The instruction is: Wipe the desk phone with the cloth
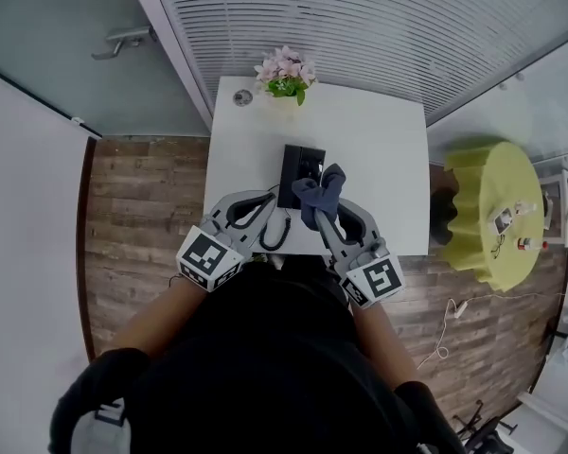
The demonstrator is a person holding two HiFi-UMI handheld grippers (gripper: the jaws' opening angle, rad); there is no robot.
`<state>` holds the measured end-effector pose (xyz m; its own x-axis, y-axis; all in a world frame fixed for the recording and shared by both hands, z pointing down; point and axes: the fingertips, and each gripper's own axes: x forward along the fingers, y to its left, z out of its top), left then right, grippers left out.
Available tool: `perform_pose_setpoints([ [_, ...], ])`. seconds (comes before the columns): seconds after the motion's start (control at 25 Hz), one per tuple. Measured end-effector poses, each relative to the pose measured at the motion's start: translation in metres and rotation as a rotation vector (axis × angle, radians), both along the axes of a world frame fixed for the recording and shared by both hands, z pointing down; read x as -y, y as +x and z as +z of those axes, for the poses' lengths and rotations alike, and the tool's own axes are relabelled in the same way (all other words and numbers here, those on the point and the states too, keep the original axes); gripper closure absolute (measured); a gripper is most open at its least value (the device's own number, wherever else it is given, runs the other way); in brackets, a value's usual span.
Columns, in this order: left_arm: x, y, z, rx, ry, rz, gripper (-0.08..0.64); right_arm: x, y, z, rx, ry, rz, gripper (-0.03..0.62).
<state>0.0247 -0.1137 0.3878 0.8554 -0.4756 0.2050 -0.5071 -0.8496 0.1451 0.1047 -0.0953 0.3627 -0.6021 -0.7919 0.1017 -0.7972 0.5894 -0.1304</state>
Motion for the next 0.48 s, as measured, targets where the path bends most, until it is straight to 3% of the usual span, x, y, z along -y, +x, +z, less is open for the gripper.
perform_pose_setpoints([
  [0.24, 0.006, 0.008, -0.037, -0.03, 0.082, 0.011, 0.549, 0.003, 0.003, -0.03, 0.008, 0.098, 0.011, 0.494],
  [0.48, 0.008, 0.012, -0.054, -0.033, 0.131, 0.024, 0.549, 0.009, 0.0, -0.044, 0.007, 0.14, 0.02, 0.494],
])
